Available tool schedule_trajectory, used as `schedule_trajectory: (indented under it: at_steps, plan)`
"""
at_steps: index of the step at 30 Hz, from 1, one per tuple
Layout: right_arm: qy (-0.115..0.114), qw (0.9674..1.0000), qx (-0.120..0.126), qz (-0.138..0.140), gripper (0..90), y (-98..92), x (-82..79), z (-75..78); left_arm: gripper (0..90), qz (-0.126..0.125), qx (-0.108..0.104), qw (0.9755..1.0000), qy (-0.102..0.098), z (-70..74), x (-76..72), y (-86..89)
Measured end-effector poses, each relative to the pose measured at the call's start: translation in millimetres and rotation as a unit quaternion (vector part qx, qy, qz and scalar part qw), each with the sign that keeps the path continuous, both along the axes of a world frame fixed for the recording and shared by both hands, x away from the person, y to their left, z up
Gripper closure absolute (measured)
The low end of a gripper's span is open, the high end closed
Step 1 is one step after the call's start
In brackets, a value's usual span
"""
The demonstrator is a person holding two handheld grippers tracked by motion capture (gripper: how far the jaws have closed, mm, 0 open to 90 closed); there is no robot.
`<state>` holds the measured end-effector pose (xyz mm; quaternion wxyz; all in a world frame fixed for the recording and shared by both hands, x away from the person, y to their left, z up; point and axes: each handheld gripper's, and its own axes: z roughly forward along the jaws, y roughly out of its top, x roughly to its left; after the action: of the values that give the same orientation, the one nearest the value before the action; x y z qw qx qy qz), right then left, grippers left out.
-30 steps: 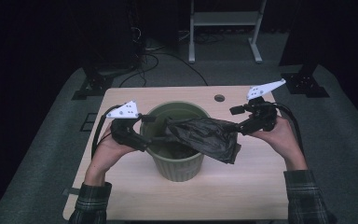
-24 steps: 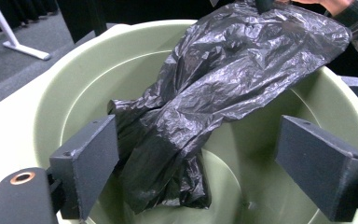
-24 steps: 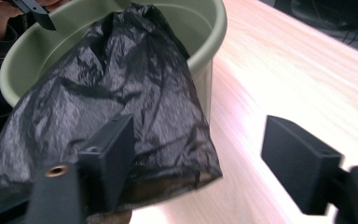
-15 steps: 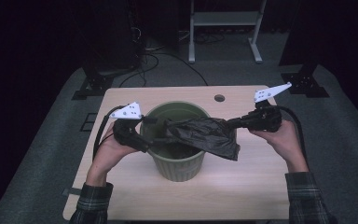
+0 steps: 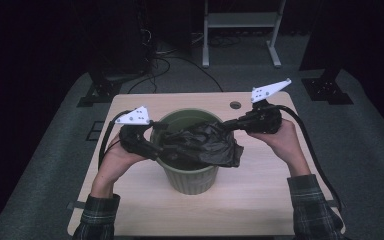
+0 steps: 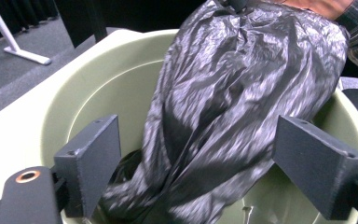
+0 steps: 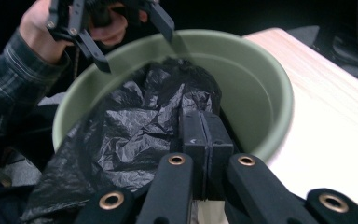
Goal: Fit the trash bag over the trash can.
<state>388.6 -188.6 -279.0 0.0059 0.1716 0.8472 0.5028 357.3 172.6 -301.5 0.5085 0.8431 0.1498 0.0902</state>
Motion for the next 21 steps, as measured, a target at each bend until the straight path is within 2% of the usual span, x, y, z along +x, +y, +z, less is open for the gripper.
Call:
schedule_trajectory:
  at_steps: [7, 13, 21]
  plan:
    - [-0.015, 0.9996, 0.012, 0.019, 89.7, 27.2, 2.6, 14.7, 23.2, -0.02, 0.008, 0.9998, 0.004, 2.4, 4.2, -10.0]
    - [-0.025, 0.999, 0.021, 0.029, 89.7, 43.1, 5.3, 24.2, 35.4, -0.043, 0.019, 0.9988, 0.012, -0.3, 6.0, -21.0]
    - [-0.027, 0.9983, 0.016, 0.048, 89.7, 73.3, 7.0, 24.6, 47.0, -0.059, 0.046, 0.9971, 0.013, -3.4, 9.1, -40.6]
